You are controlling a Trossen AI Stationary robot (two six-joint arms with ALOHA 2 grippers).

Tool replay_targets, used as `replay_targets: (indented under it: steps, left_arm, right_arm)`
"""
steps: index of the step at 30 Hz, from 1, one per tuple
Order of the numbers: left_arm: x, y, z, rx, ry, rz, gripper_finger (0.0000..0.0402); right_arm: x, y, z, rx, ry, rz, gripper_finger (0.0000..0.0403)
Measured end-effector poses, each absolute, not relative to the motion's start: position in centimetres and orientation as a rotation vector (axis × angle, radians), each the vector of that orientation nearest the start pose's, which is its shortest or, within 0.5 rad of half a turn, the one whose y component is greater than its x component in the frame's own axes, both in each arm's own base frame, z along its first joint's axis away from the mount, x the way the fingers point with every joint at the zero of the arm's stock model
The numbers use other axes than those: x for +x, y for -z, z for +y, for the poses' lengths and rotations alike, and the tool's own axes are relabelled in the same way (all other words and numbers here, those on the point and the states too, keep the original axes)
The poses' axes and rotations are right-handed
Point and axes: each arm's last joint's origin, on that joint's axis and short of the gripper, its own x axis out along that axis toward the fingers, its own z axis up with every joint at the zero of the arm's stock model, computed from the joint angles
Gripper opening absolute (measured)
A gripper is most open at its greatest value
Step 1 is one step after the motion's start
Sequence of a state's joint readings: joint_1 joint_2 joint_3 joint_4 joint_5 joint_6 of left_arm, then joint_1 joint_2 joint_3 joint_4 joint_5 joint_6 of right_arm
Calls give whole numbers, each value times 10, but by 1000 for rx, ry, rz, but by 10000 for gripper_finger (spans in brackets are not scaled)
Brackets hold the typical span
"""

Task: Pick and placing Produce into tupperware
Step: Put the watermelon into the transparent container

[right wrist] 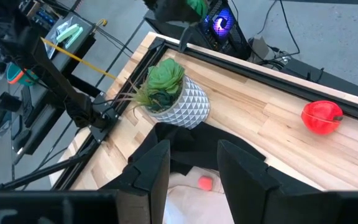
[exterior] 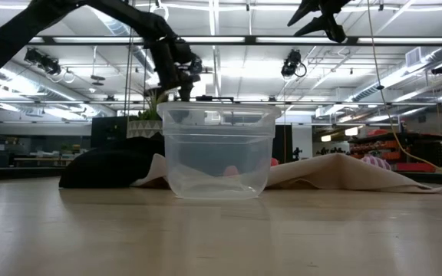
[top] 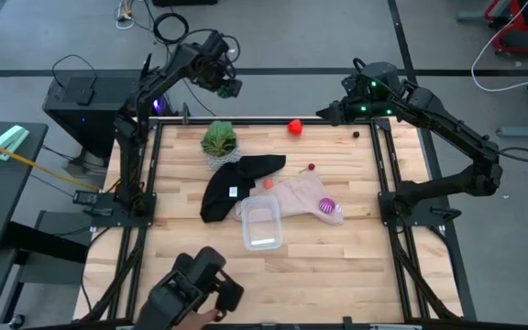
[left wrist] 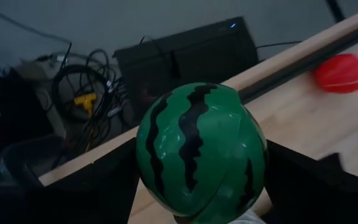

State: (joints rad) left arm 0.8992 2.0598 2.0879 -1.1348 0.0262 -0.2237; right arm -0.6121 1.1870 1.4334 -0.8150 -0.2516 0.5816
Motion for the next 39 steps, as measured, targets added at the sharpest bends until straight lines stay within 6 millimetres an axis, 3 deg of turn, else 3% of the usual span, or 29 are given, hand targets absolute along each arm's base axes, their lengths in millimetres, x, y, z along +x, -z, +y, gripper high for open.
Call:
replay_targets:
  steps: [12,19,30,39]
  left_arm:
    - [275,-382,310,-628,-857,845,301]
    - [298,-399,276,-651,-696,766,306]
    - [351,-401,198,-603,-504,832,307]
    - [380,-398,123,-609,-379,914,303]
  right_arm:
    - [188,-415,-123,776,481,415,142]
    - [188,-414,-123,735,469,429,142]
    - [188,-414,-123,699,461,444,142]
    - [182,-405,-119,649,452,569,142]
